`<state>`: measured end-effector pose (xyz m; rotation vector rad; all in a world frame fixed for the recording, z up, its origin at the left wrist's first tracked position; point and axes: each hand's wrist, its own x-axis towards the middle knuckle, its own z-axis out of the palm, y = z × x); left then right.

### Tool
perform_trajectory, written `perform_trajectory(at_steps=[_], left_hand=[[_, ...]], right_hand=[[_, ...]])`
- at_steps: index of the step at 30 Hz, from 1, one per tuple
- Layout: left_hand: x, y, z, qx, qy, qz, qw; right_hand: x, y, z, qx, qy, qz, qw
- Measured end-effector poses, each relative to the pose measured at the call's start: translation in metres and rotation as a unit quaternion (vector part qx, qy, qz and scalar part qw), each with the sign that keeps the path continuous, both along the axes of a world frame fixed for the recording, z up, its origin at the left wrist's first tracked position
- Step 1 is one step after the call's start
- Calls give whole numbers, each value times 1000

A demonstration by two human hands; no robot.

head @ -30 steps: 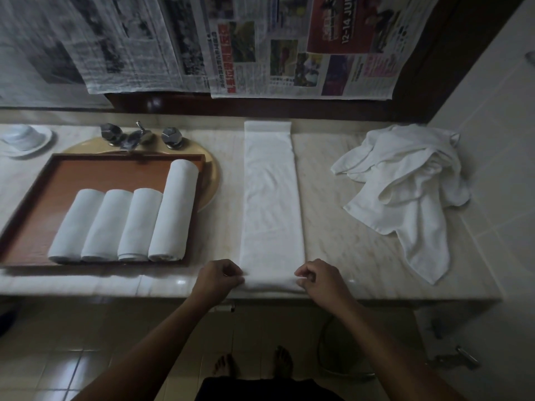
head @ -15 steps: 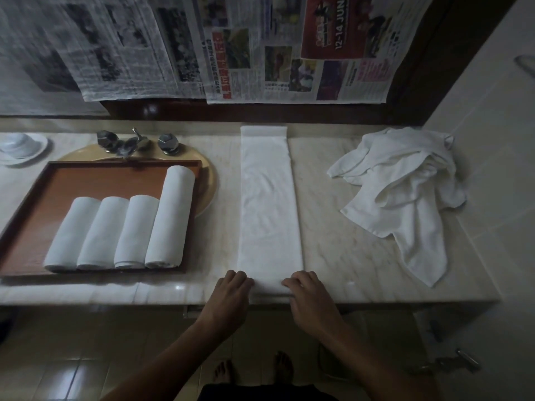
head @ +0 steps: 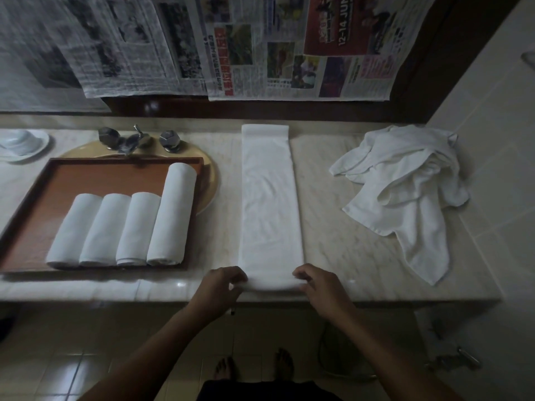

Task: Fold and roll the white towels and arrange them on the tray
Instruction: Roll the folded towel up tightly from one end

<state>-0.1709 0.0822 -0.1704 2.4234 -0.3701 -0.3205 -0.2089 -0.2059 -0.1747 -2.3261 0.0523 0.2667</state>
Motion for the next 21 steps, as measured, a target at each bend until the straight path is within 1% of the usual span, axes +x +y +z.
perform_trajectory(at_steps=[2, 4, 7, 9, 10, 12, 14, 16, 18, 21], left_hand=[[7, 4, 3, -30, 64, 34, 997], [14, 6, 5, -46, 117, 60, 990], [19, 6, 4, -78, 145, 103, 981], [19, 2, 3, -91, 145, 134, 976], [18, -1, 2, -84, 133, 145, 977], [14, -7, 0, -52, 76, 151, 984], [9, -13, -3, -21, -4, 113, 993], [4, -18, -8, 24, -89, 14, 996], [-1, -21, -14, 75, -145, -66, 984], [-9, -24, -15, 99, -168, -82, 977]], right_hand=[[3, -2, 4, 34, 16, -30, 999], [8, -2, 4, 40, 13, -37, 998], [12, 1, -2, 22, -11, -42, 999], [13, 6, -6, -3, -60, -37, 998], [12, 10, -8, -19, -92, -30, 995], [8, 17, -11, -64, -157, 7, 986], [4, 21, -16, -119, -203, 52, 971], [0, 23, -20, -151, -207, 66, 964], [-4, 24, -21, -177, -204, 71, 960], [-9, 26, -18, -196, -215, 90, 953]])
